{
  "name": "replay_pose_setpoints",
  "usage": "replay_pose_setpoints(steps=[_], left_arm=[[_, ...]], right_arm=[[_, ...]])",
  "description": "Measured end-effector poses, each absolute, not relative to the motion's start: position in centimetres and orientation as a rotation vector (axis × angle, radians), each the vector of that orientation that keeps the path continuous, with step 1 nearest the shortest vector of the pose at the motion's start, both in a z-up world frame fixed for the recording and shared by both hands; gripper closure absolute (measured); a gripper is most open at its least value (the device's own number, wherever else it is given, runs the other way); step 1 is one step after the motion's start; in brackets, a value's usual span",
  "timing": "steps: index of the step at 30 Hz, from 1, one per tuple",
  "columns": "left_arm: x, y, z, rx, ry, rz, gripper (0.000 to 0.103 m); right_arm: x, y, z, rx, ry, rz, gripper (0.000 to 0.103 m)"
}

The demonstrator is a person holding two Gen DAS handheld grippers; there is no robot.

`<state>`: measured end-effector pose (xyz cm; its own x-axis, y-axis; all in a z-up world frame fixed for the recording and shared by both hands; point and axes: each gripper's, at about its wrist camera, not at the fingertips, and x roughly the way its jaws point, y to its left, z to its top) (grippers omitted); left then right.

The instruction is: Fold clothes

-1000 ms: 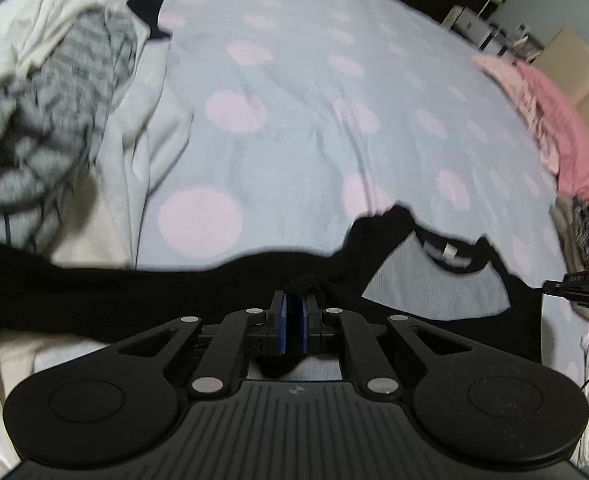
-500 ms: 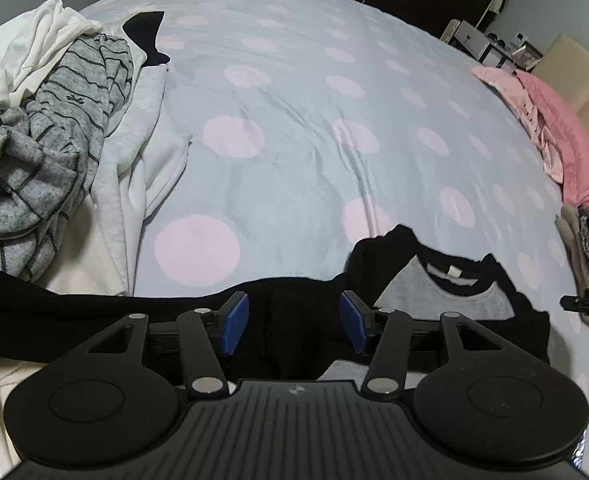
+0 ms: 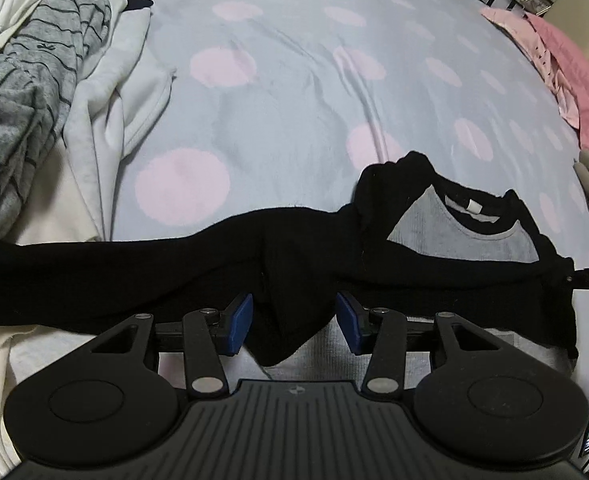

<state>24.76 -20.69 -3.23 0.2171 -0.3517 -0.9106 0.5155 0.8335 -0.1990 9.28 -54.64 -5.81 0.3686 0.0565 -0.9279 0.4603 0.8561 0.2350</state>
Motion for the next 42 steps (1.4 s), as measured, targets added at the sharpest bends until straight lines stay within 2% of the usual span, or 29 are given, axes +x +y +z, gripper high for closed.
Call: replay_pose_setpoints(steps=[4,10,14,19,24,25,26,29,31,35,39,41,42], left_arm=[[24.9,-20.9,-3.1,0.14,1.216,-0.588,0.059],[25.1,-20.7,-2.3,0.113,1.186,-0.583,0.057],[25.1,-19.9,-2.2,0.111,1.195,-0.595,0.057],[25.1,-18.9,-2.4,0.078,1.219,-0.615,0.057],[24.5,-19.3,-2.9,0.097,1.204,-0.65,0.057],[24.4,-19.4,-3.0,0.105,1.2,-0.652,0.062],[24.4,-19.6,-3.1,0.107,1.2,-0.654,0.075],[24.1,-20.1,-3.1,0.116,1.193,-0.678,0.09],[23.9,-20.4,-2.8,0.127,1.179,-0.691,0.096],[23.8,-20.6,-2.2,0.116,1.16,-0.699,0.1],[23.8,-20.8,-1.7,0.11,1.142,-0.698,0.102],[23.9,-20.8,-1.5,0.101,1.138,-0.696,0.103],[24.0,-20.8,-1.4,0.096,1.136,-0.696,0.103]], right_arm=[[11.1,-53.7,-6.8,0.492,1.183,-0.295,0.097],[11.7,-54.1,-5.2,0.548,1.032,-0.368,0.097],[10.7,-54.0,-4.8,0.499,1.053,-0.348,0.096],[7.6,-54.3,-3.6,0.427,1.065,-0.331,0.084],[4.5,-54.2,-3.0,0.375,1.08,-0.296,0.083],[4.0,-54.1,-3.0,0.364,1.085,-0.287,0.083],[3.4,-54.1,-3.0,0.353,1.092,-0.275,0.083],[1.8,-53.4,-3.0,0.292,1.113,-0.224,0.082],[0.7,-52.7,-3.1,0.235,1.126,-0.191,0.076],[-0.7,-51.2,-3.8,0.112,1.15,-0.153,0.066],[-1.0,-50.0,-5.0,0.035,1.175,-0.138,0.066],[-1.0,-49.5,-5.6,-0.009,1.172,-0.155,0.068],[-1.0,-49.5,-5.7,-0.021,1.176,-0.17,0.072]])
